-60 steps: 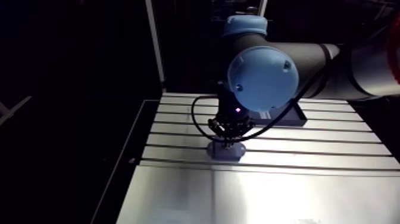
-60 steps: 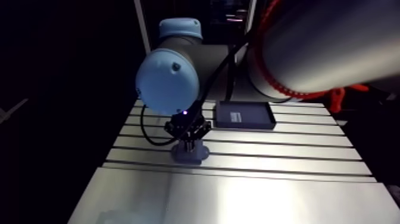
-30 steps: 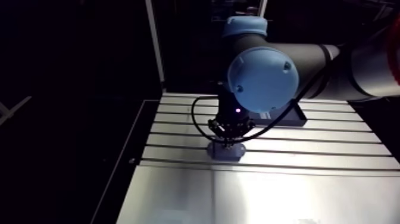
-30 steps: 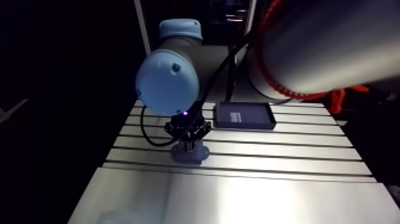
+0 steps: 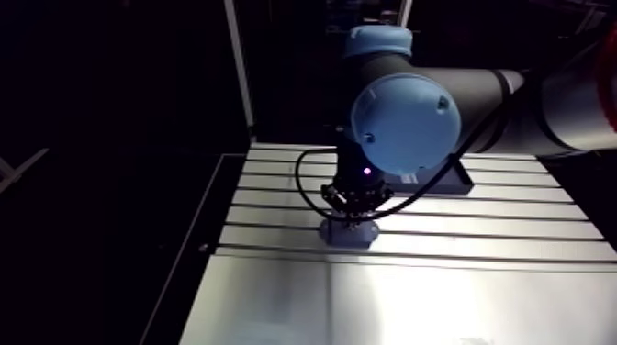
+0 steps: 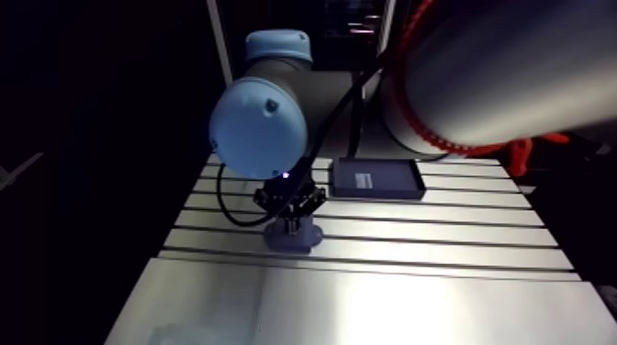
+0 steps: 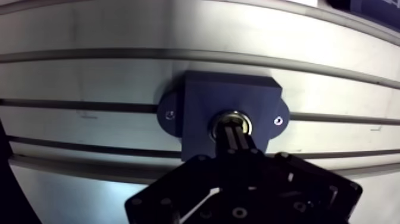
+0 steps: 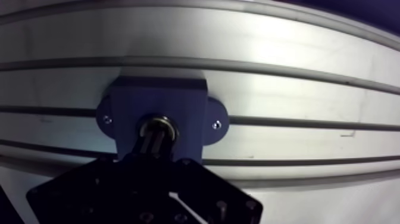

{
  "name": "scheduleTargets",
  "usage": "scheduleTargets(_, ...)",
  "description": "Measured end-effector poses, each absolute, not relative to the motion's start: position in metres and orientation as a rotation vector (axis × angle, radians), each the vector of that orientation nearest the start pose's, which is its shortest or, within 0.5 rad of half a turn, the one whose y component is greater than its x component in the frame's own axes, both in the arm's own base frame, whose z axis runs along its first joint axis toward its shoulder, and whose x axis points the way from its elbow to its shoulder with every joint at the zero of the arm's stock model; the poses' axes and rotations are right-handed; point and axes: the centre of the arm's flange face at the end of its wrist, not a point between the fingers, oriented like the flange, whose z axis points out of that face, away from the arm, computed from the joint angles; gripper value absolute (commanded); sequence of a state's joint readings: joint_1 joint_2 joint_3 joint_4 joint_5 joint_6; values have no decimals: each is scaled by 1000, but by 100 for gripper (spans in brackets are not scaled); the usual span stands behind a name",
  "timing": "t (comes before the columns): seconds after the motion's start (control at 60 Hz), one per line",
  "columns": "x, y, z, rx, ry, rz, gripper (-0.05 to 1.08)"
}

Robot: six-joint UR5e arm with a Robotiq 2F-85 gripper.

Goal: Pick up the bearing and press it into the housing until flush.

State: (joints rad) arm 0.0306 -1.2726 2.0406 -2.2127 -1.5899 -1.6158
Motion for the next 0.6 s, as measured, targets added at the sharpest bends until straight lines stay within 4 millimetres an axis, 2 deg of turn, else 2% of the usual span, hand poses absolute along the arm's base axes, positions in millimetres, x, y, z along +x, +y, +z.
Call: scheduleTargets(0.6, -490, -147, 185, -120, 3041, 28, 102)
